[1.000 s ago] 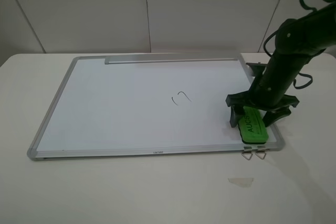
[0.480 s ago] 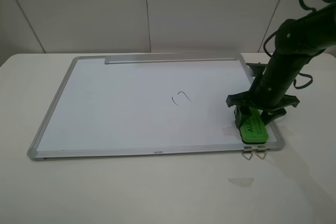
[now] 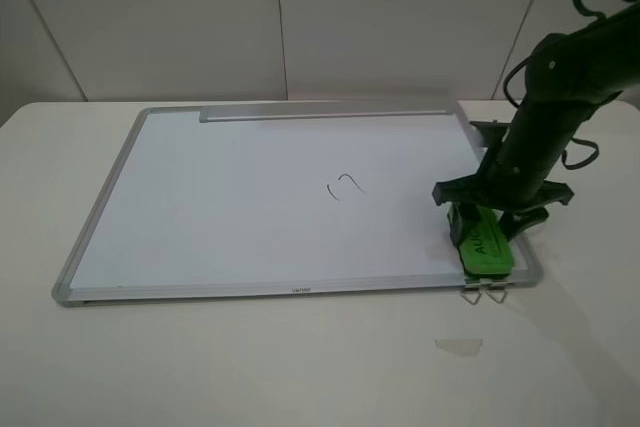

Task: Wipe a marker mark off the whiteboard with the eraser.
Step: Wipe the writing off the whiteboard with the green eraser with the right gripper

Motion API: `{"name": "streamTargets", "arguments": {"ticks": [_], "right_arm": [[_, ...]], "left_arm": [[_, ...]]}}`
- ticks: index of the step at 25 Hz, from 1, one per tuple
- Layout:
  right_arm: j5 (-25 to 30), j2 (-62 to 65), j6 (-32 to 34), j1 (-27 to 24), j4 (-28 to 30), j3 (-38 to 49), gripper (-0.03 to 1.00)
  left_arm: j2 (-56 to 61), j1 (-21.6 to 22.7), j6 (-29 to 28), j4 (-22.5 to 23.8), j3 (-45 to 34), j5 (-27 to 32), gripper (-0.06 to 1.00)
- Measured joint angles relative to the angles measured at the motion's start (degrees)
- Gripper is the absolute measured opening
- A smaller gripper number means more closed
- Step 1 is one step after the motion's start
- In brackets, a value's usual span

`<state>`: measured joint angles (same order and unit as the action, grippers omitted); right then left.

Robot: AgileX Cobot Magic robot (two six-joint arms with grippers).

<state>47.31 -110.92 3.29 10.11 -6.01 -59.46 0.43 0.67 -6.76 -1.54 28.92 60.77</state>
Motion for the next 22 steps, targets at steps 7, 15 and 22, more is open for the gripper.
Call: {"name": "streamTargets", "arguments": {"ticks": [7, 15, 22], "right_arm": [[10.1, 5.6, 0.0, 1.0, 0.4, -8.5, 0.60], [12.0, 2.5, 0.0, 10.4, 2.7, -22.3, 0.60], [12.9, -8.5, -0.1, 19.0, 8.1, -33.5, 0.60]], "left_arm": [[0.0, 0.0, 0.0, -0.1, 0.0, 0.0, 0.78], [0.0, 0.0, 0.0, -1.4, 0.0, 0.0, 0.78], [0.0, 0.0, 0.0, -1.6, 0.0, 0.0, 0.78]]}}
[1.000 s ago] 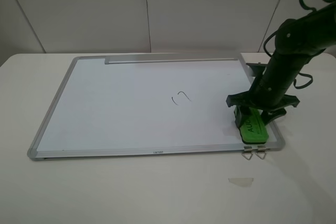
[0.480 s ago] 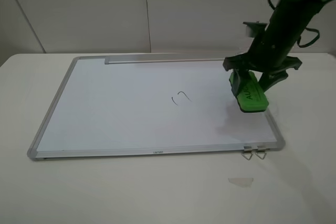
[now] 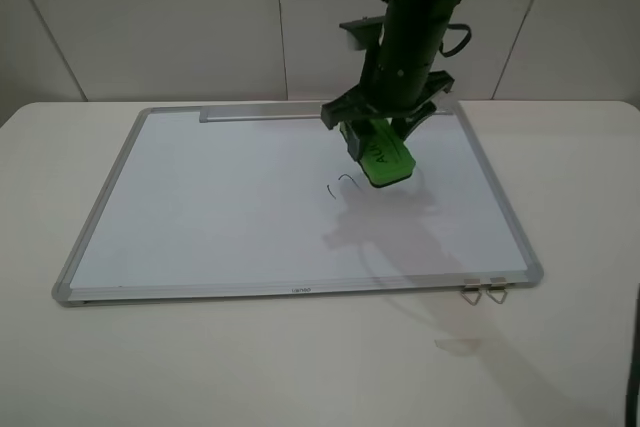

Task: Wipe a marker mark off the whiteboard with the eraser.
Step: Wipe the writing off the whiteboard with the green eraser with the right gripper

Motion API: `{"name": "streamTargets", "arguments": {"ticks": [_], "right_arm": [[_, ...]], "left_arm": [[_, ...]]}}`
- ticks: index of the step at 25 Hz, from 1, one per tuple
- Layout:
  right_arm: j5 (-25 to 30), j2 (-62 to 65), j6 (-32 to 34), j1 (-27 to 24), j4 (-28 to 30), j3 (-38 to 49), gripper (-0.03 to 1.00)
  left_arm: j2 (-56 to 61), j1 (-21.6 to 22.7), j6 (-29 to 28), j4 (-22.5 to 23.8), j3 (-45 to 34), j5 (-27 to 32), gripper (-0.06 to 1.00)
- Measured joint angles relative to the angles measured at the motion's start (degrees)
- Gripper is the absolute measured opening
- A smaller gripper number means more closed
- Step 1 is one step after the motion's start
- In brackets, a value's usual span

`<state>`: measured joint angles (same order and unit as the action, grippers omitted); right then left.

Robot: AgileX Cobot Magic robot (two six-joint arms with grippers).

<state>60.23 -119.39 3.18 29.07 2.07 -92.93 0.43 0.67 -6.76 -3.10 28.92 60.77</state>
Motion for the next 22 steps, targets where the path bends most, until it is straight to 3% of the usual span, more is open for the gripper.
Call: {"name": "streamTargets", "arguments": {"ticks": [10, 22], "right_arm": [[1.0, -16.1, -2.6, 3.0, 2.2, -10.0, 0.60], [1.8, -18.0, -3.2, 3.0, 2.2, -11.5, 0.59]], "left_arm": [[0.0, 0.0, 0.0, -0.1, 0.0, 0.0, 0.78], [0.0, 0.0, 0.0, -0.1, 0.0, 0.0, 0.78]]}}
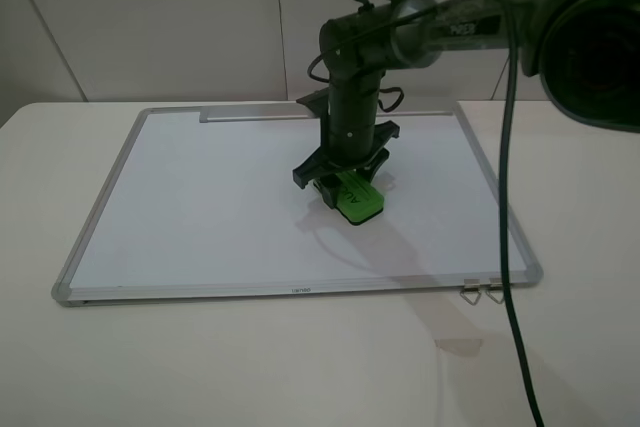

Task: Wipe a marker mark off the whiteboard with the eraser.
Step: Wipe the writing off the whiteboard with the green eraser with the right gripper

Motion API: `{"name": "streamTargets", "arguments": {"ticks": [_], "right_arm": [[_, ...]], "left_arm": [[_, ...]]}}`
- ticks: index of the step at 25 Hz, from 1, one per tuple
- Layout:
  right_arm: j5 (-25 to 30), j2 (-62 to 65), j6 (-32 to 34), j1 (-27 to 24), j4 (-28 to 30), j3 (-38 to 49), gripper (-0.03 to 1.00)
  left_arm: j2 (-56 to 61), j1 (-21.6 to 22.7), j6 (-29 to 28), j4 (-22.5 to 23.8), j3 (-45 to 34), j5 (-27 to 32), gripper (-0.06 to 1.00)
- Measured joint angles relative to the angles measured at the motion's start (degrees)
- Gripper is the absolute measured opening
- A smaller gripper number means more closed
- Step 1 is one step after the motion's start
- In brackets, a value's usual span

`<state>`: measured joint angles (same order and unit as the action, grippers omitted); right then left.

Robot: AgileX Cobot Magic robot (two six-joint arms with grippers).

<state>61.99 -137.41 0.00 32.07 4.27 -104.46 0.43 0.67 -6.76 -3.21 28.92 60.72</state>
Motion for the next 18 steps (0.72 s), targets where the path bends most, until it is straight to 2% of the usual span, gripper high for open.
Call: {"name": "streamTargets", "arguments": {"ticks": [6, 14, 18], "right_arm": [[-0.6, -0.7, 0.0, -1.3, -0.2, -0.6, 0.59], [-2.7, -1.7, 0.0, -9.0, 0.0, -1.2, 0.59], [-2.7, -1.7, 0.4, -10.9, 0.0, -1.2, 0.59]], "left_arm": [[0.0, 0.0, 0.0, 0.0, 0.0, 0.0, 0.78], [0.0, 0.0, 0.0, 0.0, 0.0, 0.0, 0.78], [0.0, 0.0, 0.0, 0.0, 0.0, 0.0, 0.78]]}}
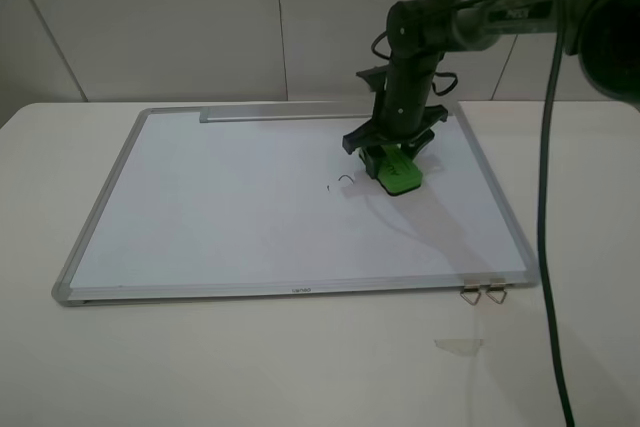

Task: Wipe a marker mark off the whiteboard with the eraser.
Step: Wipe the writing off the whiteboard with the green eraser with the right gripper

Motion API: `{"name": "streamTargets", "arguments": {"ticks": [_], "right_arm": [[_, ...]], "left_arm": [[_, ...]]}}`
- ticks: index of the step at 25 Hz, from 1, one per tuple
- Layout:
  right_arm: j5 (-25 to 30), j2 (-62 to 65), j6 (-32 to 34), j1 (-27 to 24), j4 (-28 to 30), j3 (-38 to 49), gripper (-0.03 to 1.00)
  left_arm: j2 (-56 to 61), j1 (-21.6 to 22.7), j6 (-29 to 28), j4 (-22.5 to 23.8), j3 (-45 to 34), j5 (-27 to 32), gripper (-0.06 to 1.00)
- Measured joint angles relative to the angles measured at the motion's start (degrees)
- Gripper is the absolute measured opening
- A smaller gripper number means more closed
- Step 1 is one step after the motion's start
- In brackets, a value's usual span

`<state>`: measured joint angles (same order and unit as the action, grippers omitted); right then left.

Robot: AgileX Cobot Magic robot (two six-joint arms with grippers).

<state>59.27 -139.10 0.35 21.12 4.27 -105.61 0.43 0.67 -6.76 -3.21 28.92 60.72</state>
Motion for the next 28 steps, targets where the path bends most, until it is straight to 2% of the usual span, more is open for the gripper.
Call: {"name": "streamTargets", "arguments": {"ticks": [6, 14, 17, 24, 28], "right_arm": [[0.7, 0.0, -0.4, 2.4, -0.1, -0.2, 0.59], [4.9, -0.2, -3.0, 17.3, -1.5, -0.2, 0.59], [5.5, -0.3, -4.5, 20.7, -1.4, -0.2, 0.59], [4.9, -0.3, -4.7, 20.2, 0.0, -0.2, 0.59], [3.0, -0.3, -4.7, 14.9, 0.0, -0.2, 0.59]], "left_arm": [[0.0, 0.0, 0.0, -0.2, 0.0, 0.0, 0.78], [0.0, 0.0, 0.0, -0.3, 0.0, -0.1, 0.78], [0.0, 0.0, 0.0, -0.5, 0.0, -0.1, 0.78], [0.0, 0.0, 0.0, -0.5, 0.0, -0.1, 0.78], [0.0, 0.0, 0.0, -0.5, 0.0, -0.1, 0.78]]}}
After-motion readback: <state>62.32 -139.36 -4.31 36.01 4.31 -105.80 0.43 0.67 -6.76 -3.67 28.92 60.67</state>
